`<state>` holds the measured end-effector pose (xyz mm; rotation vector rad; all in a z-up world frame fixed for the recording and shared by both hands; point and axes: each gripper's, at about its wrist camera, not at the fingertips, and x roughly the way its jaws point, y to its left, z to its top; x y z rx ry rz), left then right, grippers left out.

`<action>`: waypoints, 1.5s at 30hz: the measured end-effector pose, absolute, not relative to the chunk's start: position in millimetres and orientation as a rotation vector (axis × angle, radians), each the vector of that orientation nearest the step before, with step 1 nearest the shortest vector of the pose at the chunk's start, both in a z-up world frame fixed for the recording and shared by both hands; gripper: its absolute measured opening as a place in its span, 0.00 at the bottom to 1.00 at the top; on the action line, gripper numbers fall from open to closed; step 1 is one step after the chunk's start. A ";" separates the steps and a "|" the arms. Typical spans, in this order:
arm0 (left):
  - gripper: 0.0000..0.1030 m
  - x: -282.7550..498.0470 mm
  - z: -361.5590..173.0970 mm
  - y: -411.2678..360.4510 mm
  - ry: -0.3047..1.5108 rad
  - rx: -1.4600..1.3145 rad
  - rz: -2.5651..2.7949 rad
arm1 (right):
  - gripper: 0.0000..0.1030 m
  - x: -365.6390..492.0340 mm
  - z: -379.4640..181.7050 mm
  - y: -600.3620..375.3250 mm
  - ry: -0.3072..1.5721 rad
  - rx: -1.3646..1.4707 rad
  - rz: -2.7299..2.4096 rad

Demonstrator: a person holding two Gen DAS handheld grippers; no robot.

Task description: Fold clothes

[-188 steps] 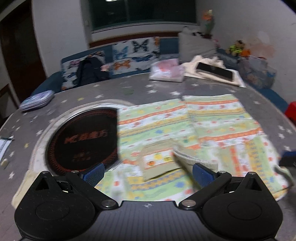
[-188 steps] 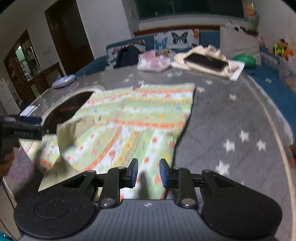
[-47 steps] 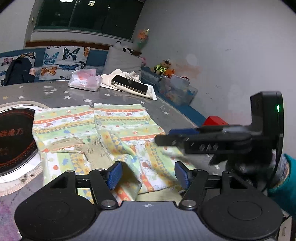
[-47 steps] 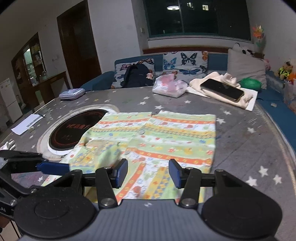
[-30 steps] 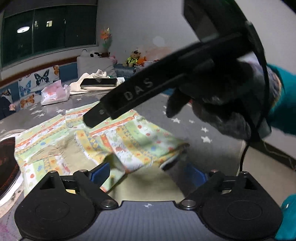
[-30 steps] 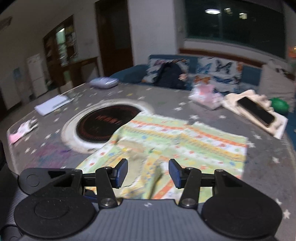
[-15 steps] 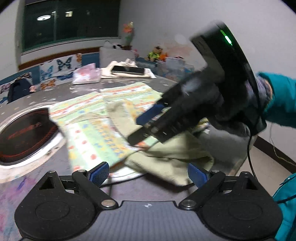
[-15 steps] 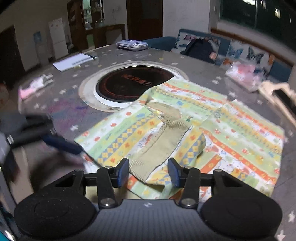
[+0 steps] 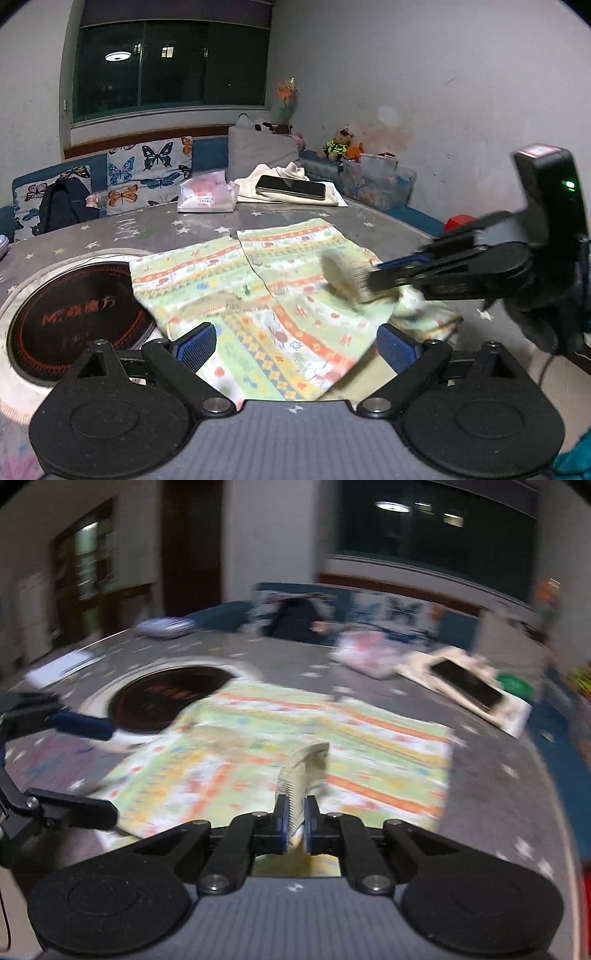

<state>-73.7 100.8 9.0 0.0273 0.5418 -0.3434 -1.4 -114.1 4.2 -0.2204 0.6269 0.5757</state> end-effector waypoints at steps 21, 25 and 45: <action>0.69 -18.4 -10.6 105.5 0.703 -0.021 -0.086 | 0.38 5.4 -10.3 -126.5 0.617 -0.217 0.482; 0.50 -8.8 -19.6 108.8 0.748 -0.036 -0.083 | 0.45 4.2 -14.7 -130.2 0.633 -0.207 0.478; 0.12 -29.4 -2.9 153.4 0.667 -0.105 -0.048 | 0.51 -8.5 -30.5 -141.7 0.681 -0.191 0.479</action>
